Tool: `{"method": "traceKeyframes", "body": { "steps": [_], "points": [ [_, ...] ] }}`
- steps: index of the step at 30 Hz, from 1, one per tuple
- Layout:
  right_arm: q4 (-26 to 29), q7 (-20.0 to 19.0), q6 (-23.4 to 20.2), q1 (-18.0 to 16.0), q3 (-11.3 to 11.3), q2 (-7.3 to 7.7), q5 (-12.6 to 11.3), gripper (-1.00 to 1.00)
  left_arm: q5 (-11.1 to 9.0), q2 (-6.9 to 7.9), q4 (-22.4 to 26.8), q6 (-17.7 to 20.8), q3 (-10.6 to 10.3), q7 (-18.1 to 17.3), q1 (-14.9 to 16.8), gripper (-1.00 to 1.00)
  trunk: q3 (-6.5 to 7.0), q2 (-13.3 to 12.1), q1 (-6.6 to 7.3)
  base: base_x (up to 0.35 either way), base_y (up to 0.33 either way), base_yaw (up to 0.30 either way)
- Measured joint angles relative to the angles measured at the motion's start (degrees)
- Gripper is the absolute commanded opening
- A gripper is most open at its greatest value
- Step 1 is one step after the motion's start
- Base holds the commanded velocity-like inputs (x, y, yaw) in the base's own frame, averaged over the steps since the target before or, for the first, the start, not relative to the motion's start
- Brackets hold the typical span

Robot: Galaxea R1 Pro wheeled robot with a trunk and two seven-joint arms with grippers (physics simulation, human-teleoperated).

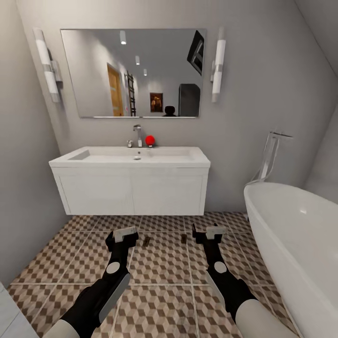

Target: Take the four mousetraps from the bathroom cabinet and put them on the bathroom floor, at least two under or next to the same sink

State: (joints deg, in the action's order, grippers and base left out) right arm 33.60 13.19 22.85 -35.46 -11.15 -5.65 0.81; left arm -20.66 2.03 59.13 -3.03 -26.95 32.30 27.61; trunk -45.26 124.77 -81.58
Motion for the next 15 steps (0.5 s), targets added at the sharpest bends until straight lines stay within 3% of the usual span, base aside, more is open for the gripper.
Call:
{"method": "traceKeyframes", "body": {
  "steps": [15],
  "points": [
    [-1.0,-0.1,0.0,0.0,-0.1,0.0,0.0,1.0,0.4,0.53,-3.7,0.0,0.3,-0.1,0.0,1.0,2.69,-6.0,3.3,0.0,0.0,0.0]
  ]
}}
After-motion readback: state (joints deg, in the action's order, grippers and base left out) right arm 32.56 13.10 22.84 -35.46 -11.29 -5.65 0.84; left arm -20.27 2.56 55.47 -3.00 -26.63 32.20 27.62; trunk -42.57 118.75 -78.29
